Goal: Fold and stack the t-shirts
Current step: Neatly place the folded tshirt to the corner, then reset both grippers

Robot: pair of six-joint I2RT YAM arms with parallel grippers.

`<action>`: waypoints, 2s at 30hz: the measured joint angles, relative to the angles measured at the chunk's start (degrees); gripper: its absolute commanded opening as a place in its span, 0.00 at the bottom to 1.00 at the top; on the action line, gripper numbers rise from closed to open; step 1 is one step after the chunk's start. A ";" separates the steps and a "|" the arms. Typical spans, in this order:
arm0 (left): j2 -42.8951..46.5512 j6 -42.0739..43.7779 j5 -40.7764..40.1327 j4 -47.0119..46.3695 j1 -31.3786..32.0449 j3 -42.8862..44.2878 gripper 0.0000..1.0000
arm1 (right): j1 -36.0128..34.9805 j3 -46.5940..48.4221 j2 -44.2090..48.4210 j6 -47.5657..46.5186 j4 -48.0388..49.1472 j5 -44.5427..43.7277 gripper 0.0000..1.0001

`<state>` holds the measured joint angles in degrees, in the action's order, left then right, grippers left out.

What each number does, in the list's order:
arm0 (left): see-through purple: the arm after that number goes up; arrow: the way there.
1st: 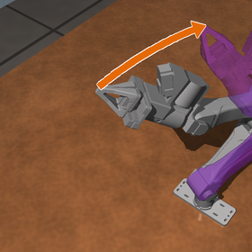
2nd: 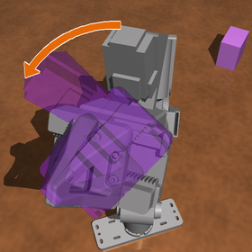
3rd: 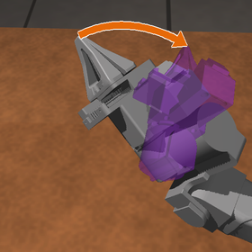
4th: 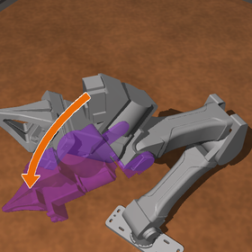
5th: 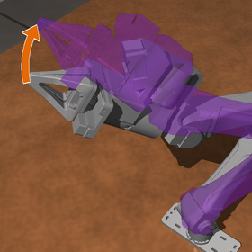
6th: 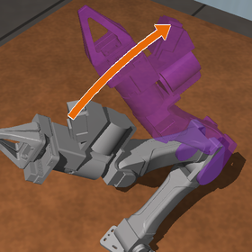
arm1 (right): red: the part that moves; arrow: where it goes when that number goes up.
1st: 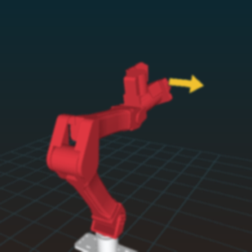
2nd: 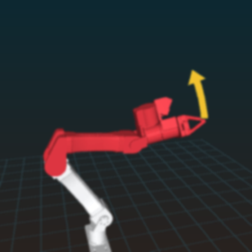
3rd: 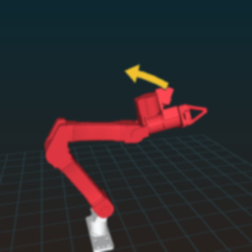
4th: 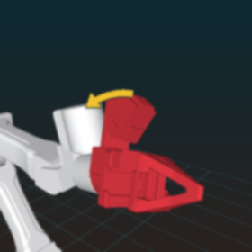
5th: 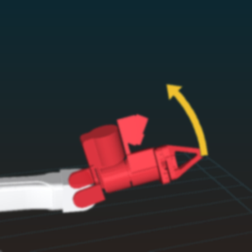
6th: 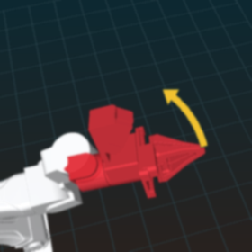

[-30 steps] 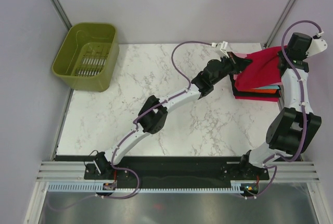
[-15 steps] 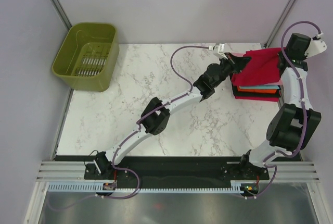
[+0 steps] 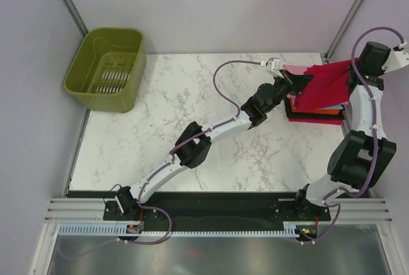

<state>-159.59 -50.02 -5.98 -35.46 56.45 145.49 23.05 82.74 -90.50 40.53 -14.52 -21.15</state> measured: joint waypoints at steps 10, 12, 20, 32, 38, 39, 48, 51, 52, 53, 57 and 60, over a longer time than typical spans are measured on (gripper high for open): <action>-3.52 1.40 -3.87 -2.08 0.17 0.02 0.02 | 0.04 0.24 -6.88 0.48 0.22 1.77 0.00; -3.98 1.53 -4.66 -2.43 0.17 0.04 0.02 | 0.02 0.44 -7.30 0.68 0.37 1.90 0.00; -5.09 2.21 -8.09 -3.15 -0.22 1.33 0.12 | -0.11 3.82 -11.89 2.43 1.53 3.82 0.00; -5.29 3.52 -13.38 -5.22 -9.97 0.26 0.99 | -2.56 31.47 -38.12 4.63 4.22 6.27 0.87; 4.55 3.89 -12.85 -7.39 -12.55 -17.64 0.99 | -4.61 30.73 -37.59 2.80 4.96 7.13 0.90; 6.23 4.00 -12.74 -7.93 -12.28 -20.33 0.99 | -4.94 29.55 -36.59 2.27 5.09 7.15 0.89; 28.87 5.95 -11.52 -8.85 -9.77 -46.49 1.00 | -7.04 17.79 -21.97 -2.99 4.76 10.82 0.77; 38.58 6.03 -11.96 -7.61 -10.01 -55.15 1.00 | -10.27 15.23 -17.94 -4.87 4.68 12.26 0.76; 41.11 6.01 -12.09 -6.73 -10.19 -57.18 1.00 | -11.91 14.10 -16.72 -5.57 4.61 12.72 0.75; 44.04 5.99 -12.17 -5.29 -10.45 -59.28 1.00 | -13.49 12.96 -15.63 -6.21 4.39 13.18 0.74; 55.39 5.40 -12.17 1.42 -11.65 -67.14 1.00 | -19.54 7.13 -11.39 -9.07 2.91 15.10 0.71; 63.21 4.90 -12.02 7.37 -12.35 -73.26 1.00 | -21.44 0.96 -7.52 -10.62 1.60 15.80 0.69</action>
<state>-96.38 -45.12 -18.00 -28.10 44.10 72.23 1.61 83.70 -98.02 29.91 -12.93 -5.34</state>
